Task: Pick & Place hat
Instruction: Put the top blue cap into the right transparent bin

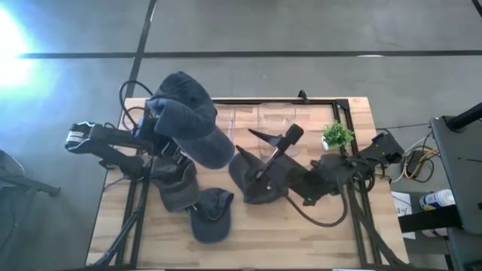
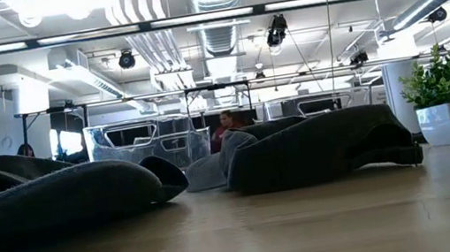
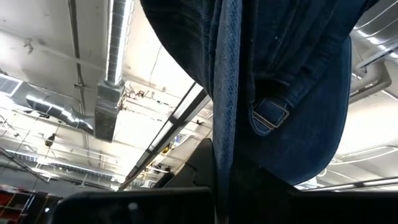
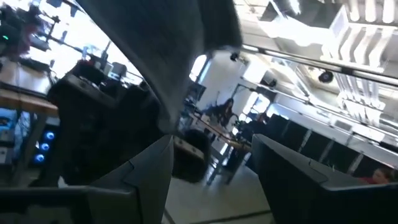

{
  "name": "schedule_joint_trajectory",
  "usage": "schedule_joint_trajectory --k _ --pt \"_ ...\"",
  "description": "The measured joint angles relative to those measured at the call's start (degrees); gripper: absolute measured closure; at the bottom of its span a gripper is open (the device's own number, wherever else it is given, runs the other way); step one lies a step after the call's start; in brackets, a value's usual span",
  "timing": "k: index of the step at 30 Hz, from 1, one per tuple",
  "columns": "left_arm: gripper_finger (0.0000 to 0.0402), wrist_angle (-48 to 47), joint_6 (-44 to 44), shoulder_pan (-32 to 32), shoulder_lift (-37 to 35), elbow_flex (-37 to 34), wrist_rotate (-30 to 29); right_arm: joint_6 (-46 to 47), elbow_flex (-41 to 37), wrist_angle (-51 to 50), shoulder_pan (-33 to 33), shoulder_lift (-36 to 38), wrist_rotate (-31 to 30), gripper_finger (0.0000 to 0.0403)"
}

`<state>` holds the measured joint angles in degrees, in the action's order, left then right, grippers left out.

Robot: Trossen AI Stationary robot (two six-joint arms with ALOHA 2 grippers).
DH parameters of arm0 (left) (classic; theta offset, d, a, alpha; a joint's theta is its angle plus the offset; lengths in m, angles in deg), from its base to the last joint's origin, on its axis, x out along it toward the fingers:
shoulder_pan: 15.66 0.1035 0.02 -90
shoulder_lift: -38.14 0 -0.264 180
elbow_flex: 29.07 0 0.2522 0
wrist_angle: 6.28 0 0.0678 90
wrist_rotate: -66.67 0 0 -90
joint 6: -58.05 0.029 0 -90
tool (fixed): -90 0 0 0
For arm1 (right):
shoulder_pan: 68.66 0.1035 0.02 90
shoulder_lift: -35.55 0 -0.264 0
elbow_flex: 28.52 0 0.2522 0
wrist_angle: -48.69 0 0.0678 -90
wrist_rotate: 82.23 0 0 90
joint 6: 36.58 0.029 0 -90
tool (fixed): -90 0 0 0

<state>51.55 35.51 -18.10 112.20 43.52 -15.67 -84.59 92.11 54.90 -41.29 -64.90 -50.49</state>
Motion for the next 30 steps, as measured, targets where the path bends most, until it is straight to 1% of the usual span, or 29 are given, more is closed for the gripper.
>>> schedule_joint_trajectory --k 6,12,15,20,22,24,26,30 --pt "0.0394 -0.1 -1.9 1.3 0.4 0.6 1.3 0.0 6.0 -2.7 0.0 -3.6 0.5 0.0188" --pt "0.0394 -2.1 -1.9 1.3 1.1 0.9 1.9 -1.0 10.2 -3.3 0.0 -6.6 0.5 0.0188" --pt "0.0394 -2.2 -2.0 1.3 1.9 0.9 1.9 -1.0 10.8 -3.0 0.0 -6.6 1.4 0.0188" --pt "0.0394 -2.0 -2.6 1.4 3.0 0.9 1.6 0.0 10.8 -3.2 0.0 -6.2 1.0 0.0194" --pt "0.0394 -2.1 -2.7 1.4 3.2 0.9 1.1 0.0 10.8 -3.3 0.0 -6.0 0.4 0.0208" --pt "0.0390 -2.5 -2.6 1.4 3.2 0.9 0.7 0.0 10.8 -3.6 0.0 -6.0 -0.7 0.0231" --pt "0.0383 -3.3 -2.6 1.4 3.1 0.9 -0.4 -0.4 10.8 -3.6 0.0 -6.0 -2.0 0.0261" --pt "0.0365 -5.4 -2.5 1.4 3.2 0.8 -1.0 -0.8 10.8 -3.6 0.1 -5.5 -2.4 0.0329"
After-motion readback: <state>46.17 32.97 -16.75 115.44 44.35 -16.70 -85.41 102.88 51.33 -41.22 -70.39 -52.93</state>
